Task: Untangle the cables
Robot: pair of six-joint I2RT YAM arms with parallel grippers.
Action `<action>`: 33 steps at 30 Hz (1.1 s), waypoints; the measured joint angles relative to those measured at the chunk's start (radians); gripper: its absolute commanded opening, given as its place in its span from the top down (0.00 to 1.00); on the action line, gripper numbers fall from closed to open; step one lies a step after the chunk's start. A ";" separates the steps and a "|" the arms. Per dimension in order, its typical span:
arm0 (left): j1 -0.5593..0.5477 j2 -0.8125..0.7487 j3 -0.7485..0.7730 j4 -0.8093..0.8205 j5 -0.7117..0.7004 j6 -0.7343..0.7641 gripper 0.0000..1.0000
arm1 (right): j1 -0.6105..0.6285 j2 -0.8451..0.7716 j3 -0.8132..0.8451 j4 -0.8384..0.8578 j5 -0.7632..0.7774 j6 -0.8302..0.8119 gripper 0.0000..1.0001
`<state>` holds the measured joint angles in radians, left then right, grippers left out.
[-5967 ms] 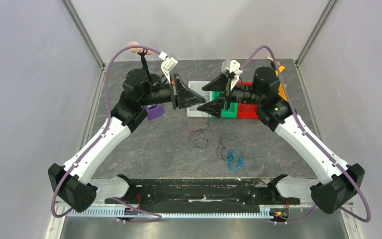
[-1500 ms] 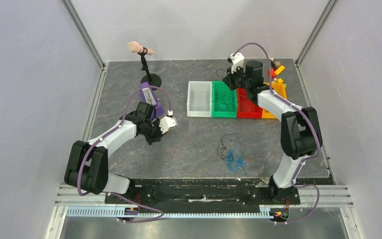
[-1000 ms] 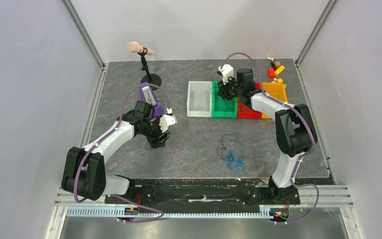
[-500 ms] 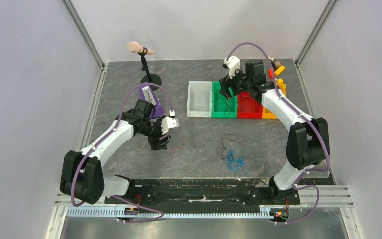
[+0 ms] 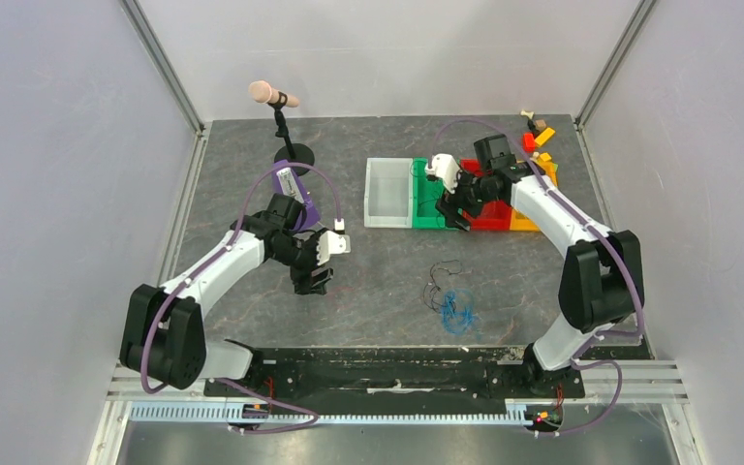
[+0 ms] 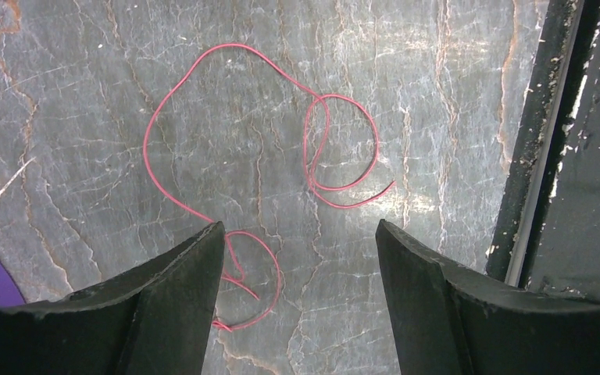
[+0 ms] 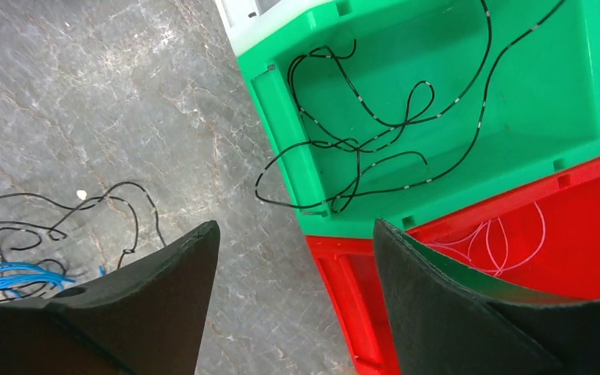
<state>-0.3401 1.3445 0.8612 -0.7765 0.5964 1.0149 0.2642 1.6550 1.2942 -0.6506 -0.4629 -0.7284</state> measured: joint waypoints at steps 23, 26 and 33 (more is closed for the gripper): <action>0.000 0.016 0.000 -0.003 0.008 0.001 0.23 | 0.055 0.230 0.143 0.097 0.106 -0.034 0.84; 0.000 0.018 0.000 -0.003 0.008 0.001 0.24 | 0.055 0.259 0.179 0.101 0.097 -0.023 0.97; 0.000 0.021 -0.001 0.024 0.007 -0.006 0.20 | 0.055 0.305 0.180 0.175 0.111 0.053 0.73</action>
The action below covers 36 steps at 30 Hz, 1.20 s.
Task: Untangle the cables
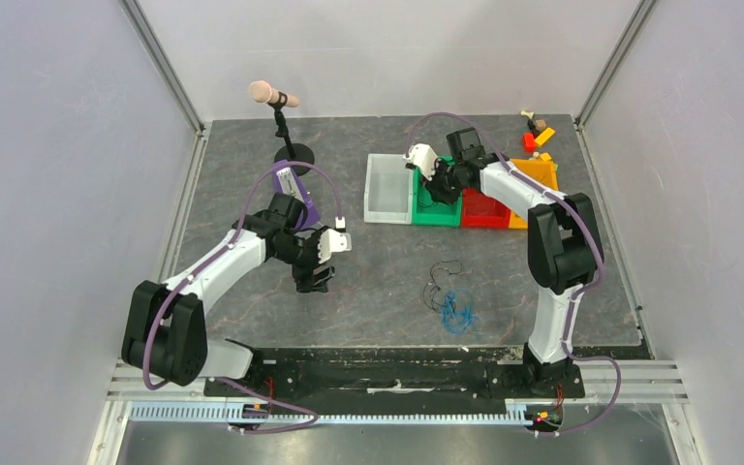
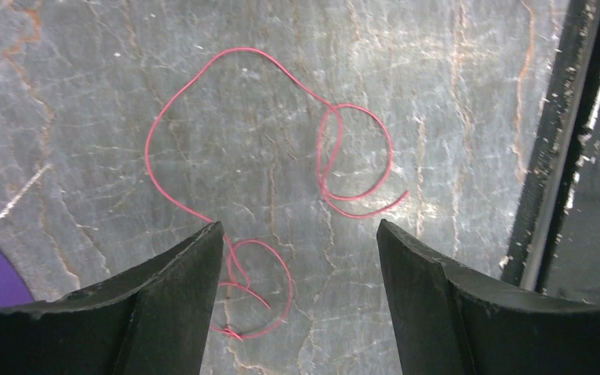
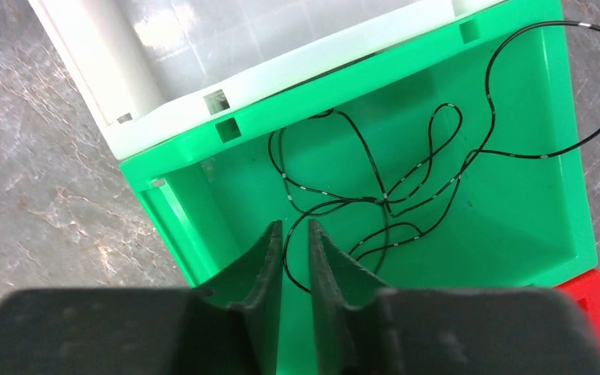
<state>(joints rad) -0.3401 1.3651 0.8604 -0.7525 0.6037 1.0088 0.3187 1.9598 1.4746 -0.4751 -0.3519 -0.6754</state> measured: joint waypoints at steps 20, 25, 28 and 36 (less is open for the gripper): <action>-0.018 0.090 0.033 0.020 -0.119 0.039 0.15 | -0.001 -0.290 -0.023 -0.092 -0.079 0.190 0.12; -0.007 -0.124 0.040 -0.028 -0.092 -0.137 0.16 | -0.002 -0.373 -0.049 -0.109 -0.124 0.251 0.10; 0.003 -0.164 0.062 -0.032 -0.108 -0.290 0.15 | -0.002 -0.407 -0.064 -0.114 -0.140 0.282 0.09; 0.030 -0.010 0.064 -0.017 -0.202 -0.577 0.14 | -0.011 -0.448 -0.113 -0.122 -0.143 0.314 0.08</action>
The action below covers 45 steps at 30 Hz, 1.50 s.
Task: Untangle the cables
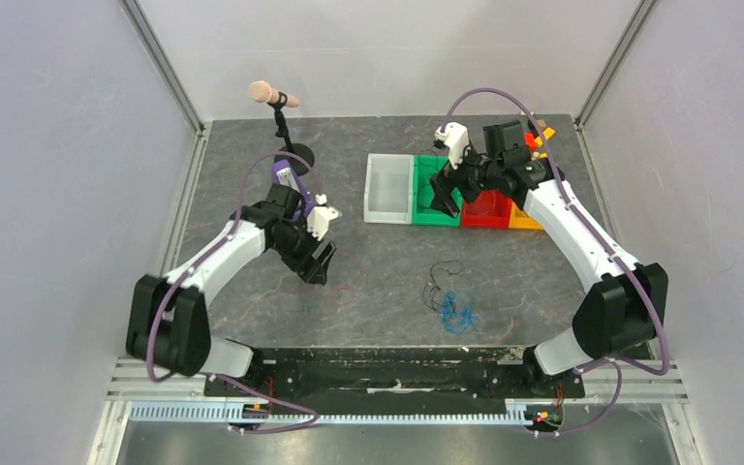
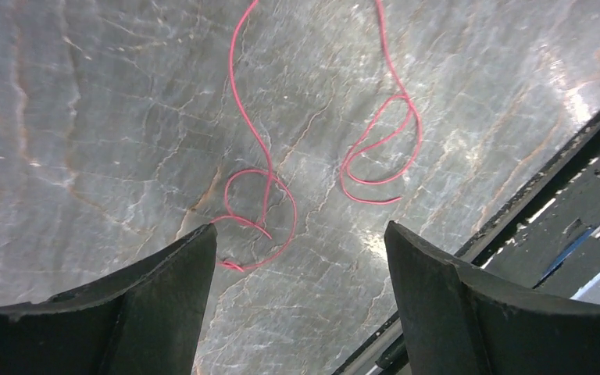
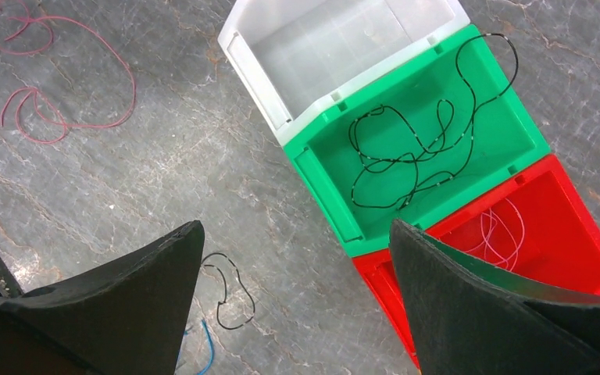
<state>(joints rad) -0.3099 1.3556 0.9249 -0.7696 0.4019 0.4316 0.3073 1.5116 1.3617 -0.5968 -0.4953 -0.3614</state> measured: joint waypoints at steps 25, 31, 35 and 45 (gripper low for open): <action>-0.418 0.235 0.013 0.226 -0.288 -0.064 0.98 | -0.103 -0.041 -0.047 -0.019 0.021 -0.028 0.10; -0.359 0.195 0.285 0.192 -0.087 -0.086 0.98 | -0.190 -0.041 -0.063 -0.019 -0.017 -0.022 0.10; -0.292 0.196 0.430 0.352 0.029 -0.150 0.98 | -0.235 -0.043 -0.088 -0.021 -0.033 -0.016 0.10; -0.196 0.538 0.561 0.844 0.052 -0.324 0.98 | -0.272 -0.122 -0.216 -0.029 -0.046 -0.008 0.10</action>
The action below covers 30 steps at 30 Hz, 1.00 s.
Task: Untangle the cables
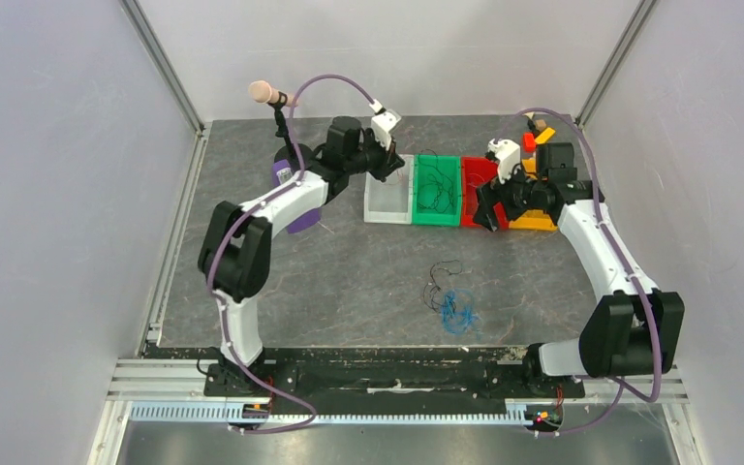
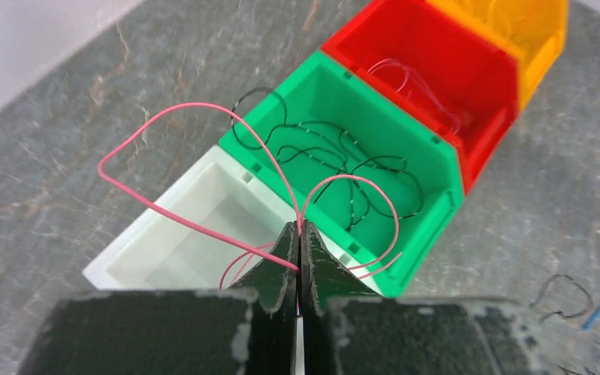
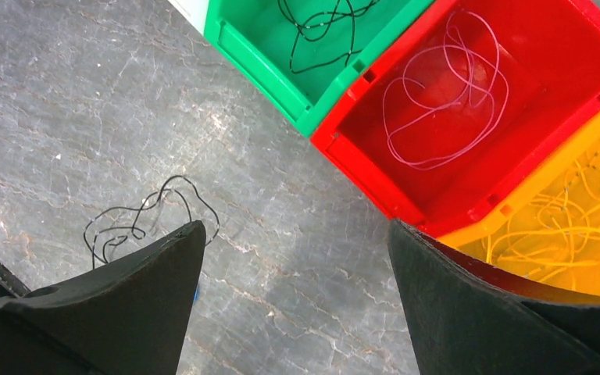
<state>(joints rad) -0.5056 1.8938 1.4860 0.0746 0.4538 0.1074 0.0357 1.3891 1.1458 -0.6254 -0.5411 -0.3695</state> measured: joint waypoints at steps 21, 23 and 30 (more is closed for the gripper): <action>-0.001 0.118 0.078 -0.169 -0.217 -0.002 0.26 | -0.016 -0.017 -0.013 -0.208 -0.003 -0.193 0.18; 0.007 0.066 0.080 -0.235 -0.200 -0.005 0.24 | -0.005 -0.017 -0.030 -0.218 -0.007 -0.220 0.19; 0.098 -0.267 -0.021 -0.359 -0.010 -0.080 0.22 | 0.193 -0.009 -0.180 -0.245 0.000 -0.283 0.19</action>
<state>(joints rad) -0.4076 1.6264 1.4651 -0.2848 0.4435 0.0269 0.2287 1.3800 0.9653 -0.8703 -0.5411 -0.6525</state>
